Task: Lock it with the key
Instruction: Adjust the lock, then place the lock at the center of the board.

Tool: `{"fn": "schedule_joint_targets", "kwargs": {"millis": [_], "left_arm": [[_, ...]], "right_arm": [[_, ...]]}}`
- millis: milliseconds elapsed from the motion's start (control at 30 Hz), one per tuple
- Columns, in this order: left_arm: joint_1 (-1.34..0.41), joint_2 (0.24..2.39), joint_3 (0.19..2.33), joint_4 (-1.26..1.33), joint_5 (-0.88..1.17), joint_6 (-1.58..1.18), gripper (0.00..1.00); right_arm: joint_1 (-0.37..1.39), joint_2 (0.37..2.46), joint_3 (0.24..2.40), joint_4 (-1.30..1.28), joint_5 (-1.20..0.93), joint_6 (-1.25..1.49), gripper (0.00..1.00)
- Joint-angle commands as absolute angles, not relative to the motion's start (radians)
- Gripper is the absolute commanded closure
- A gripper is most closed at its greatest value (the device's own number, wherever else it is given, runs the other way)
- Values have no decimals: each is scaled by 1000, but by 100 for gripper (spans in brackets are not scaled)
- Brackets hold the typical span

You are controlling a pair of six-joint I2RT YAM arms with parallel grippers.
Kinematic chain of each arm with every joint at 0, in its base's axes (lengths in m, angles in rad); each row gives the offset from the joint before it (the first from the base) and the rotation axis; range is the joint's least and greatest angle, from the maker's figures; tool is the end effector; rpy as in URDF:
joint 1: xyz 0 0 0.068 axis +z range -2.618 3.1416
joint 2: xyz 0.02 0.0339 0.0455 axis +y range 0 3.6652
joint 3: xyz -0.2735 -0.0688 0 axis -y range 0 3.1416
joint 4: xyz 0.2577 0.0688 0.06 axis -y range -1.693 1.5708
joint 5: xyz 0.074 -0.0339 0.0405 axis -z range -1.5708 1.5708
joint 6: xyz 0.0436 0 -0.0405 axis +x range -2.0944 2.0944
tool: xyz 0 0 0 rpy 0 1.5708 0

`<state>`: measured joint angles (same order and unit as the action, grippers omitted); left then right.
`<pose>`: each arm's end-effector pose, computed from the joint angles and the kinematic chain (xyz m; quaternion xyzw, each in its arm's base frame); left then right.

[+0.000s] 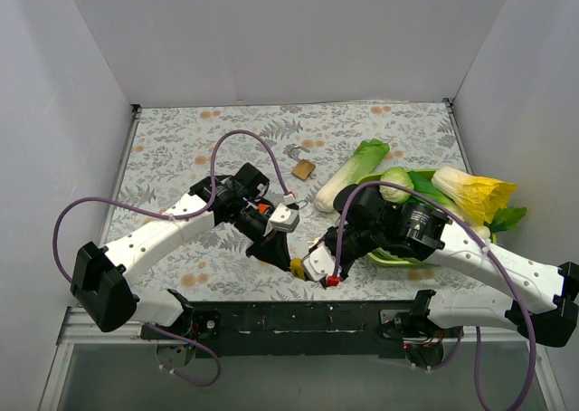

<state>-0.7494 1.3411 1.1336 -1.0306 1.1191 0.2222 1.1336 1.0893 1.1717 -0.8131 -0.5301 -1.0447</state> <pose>0.1582 -0.2008 0.2975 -0.4680 -0.6981 0.5420 0.0009 0.0767 0.2162 0.3624 -0.8304 0.3135 0.2564 0.3825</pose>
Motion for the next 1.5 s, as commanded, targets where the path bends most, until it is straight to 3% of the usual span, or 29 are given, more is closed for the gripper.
{"fn": "schedule_joint_targets", "kwargs": {"millis": [0, 167, 233, 267, 567, 967, 1467], "left_arm": [[-753, 1298, 1146, -919, 1236, 131, 100], [-752, 1278, 1103, -905, 1244, 86, 100], [-739, 1267, 1083, -905, 1244, 58, 100], [-733, 1264, 1069, -916, 1247, 57, 100], [-646, 1348, 1075, -948, 1227, -231, 100], [-571, 1459, 1043, -649, 1302, -797, 100], [-558, 1445, 1014, -630, 1333, -801, 100]], "right_arm": [[1135, 1097, 1166, -730, -522, -1028, 73], [1135, 1094, 1141, -683, -476, -968, 70], [1135, 1097, 1172, -710, -456, -945, 61], [1135, 1098, 1190, -724, -445, -928, 50], [1135, 1037, 1242, -857, -192, -755, 11], [1195, 1215, 1313, -822, -156, -667, 8], [1232, 1266, 1212, -687, -6, -736, 8]]}}
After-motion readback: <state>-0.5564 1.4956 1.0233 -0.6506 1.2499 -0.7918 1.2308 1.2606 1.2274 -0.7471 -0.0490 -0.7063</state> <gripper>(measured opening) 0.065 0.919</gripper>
